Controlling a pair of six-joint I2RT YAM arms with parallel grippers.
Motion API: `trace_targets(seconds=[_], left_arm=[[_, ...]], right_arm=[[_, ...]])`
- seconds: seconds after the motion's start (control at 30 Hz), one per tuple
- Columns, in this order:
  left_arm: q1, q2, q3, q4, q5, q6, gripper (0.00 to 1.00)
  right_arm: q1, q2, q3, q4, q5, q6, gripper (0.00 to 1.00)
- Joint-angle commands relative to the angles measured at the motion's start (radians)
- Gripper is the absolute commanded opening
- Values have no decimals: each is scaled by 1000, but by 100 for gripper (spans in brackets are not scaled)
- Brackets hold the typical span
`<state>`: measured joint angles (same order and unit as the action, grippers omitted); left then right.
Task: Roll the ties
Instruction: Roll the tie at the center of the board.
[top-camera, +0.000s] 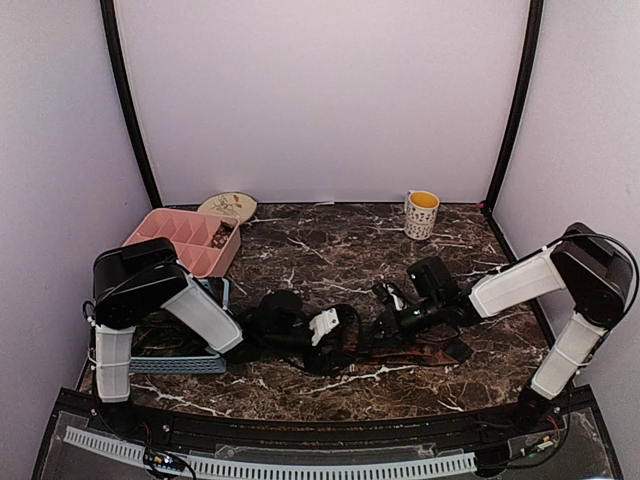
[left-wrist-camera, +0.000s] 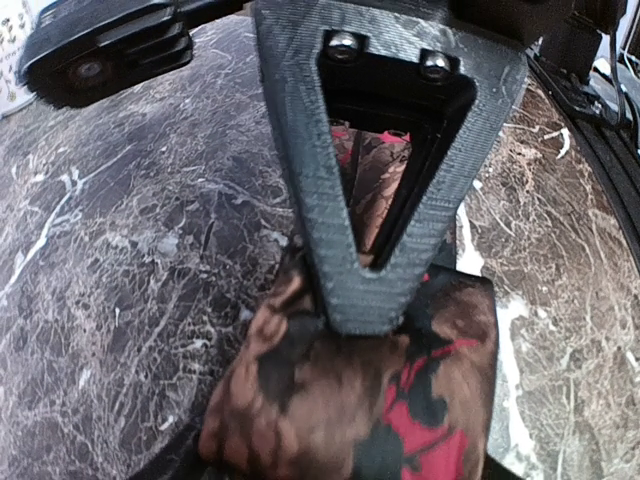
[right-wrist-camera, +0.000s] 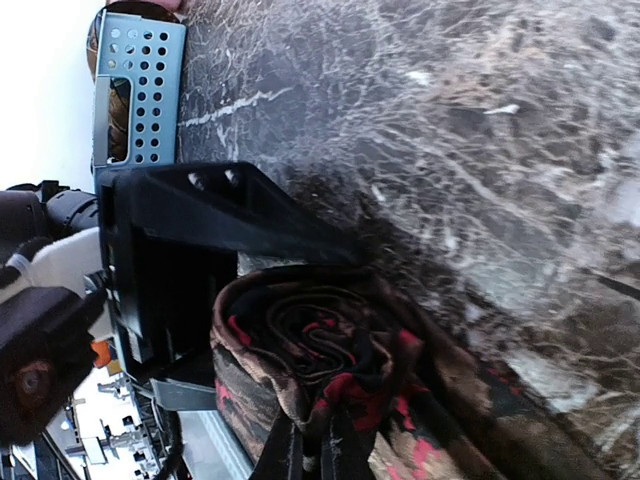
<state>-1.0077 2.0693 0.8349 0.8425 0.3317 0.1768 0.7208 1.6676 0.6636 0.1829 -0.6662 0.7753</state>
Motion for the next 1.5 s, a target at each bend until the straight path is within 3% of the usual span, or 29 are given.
trace_targets(seconds=[0.0,0.37,0.6,0.83,1.03,1.23,1.37,1.47], left_arm=[[0,-54,-21,-56,6,-17,69],[-14,-22,-8,33,70,-79,88],[-19,2,-2,113,71,-115,90],[45,-33,-135,269,50,-210,90],[53,-31,-141,249,-51,-199,99],[50,42,-31,174,82,-148,99],[37,78,-7,181,129,-111,87],[35,95,10,152,146,-86,61]], right_arm=[[-31,23,-85,-96,77,-55,0],[-67,2,-163,-178,155,-137,0],[-55,98,-56,-202,174,-166,0],[1,216,97,-200,161,-216,0],[11,233,109,-198,164,-242,0],[11,224,73,-166,156,-227,0],[11,221,78,-160,149,-219,0],[10,215,80,-166,142,-214,0]])
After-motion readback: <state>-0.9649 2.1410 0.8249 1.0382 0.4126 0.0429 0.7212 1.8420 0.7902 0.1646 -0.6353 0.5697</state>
